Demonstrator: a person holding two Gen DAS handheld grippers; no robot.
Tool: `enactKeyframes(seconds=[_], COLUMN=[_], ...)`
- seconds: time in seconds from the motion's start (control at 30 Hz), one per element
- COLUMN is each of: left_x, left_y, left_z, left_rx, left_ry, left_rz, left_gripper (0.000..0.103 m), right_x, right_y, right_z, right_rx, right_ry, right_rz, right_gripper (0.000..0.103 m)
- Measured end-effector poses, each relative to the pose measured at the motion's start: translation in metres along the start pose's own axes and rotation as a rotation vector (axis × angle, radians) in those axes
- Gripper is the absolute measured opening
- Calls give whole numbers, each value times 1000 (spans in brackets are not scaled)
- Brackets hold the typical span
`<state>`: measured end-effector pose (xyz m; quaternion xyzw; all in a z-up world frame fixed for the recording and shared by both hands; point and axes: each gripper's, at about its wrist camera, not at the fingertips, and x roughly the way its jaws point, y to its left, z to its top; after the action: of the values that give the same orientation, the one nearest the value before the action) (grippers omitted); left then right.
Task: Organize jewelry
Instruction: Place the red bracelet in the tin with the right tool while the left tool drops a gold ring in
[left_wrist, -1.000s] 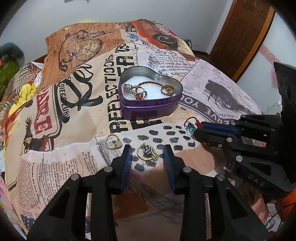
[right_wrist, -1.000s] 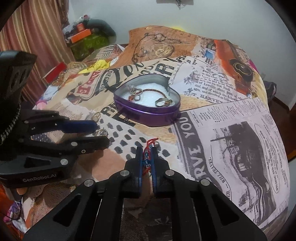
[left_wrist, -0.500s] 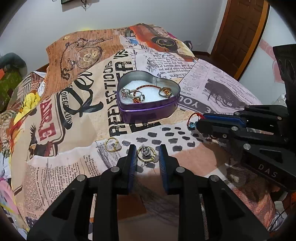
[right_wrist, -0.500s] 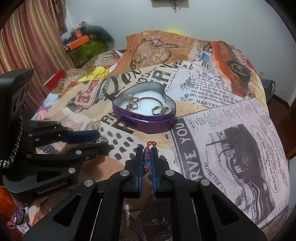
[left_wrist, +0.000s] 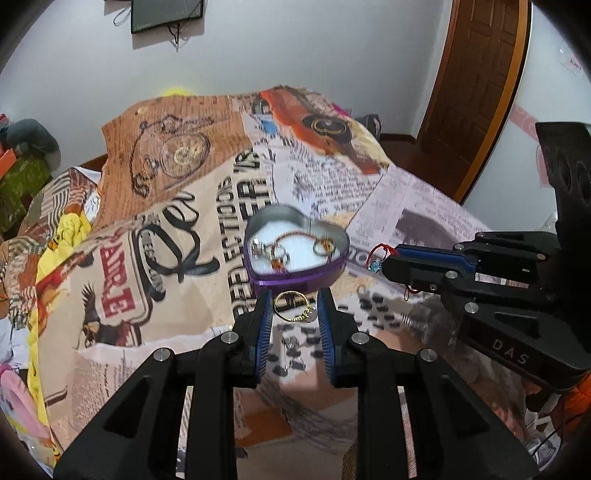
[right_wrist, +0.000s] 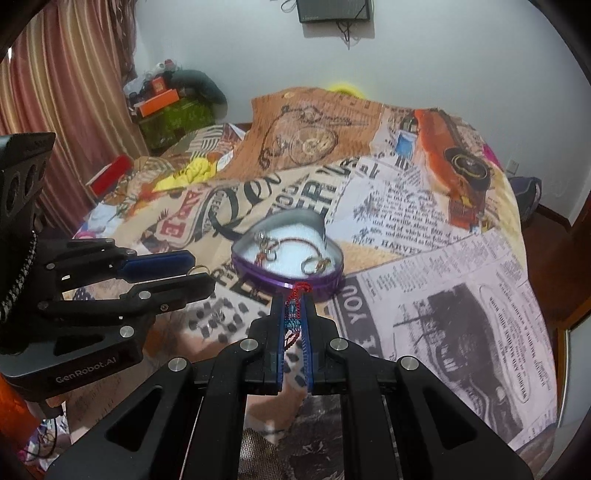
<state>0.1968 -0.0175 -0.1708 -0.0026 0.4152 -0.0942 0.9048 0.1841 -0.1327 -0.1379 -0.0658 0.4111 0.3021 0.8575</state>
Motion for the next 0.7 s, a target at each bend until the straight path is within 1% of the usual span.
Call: enactKeyframes(seconds=[0.17, 0.37, 0.53, 0.7], left_x=[-5, -4, 2, 14], left_y=[4, 11, 16, 21], left_z=[11, 22, 29, 32], left_rx=[-11, -27, -32, -38], left_ry=[-33, -55, -58, -44], left_rz=[-3, 2, 8, 13], left_gripper=[23, 23, 23, 23], right_x=[-6, -7, -5, 0], right_y=[-1, -3, -6, -8], right_z=[11, 24, 35, 42], right_rx=[-5, -4, 1, 3], right_ry=[-34, -68, -91, -107], right_rz=[-9, -17, -14, -18], right_gripper=[7, 7, 7, 7])
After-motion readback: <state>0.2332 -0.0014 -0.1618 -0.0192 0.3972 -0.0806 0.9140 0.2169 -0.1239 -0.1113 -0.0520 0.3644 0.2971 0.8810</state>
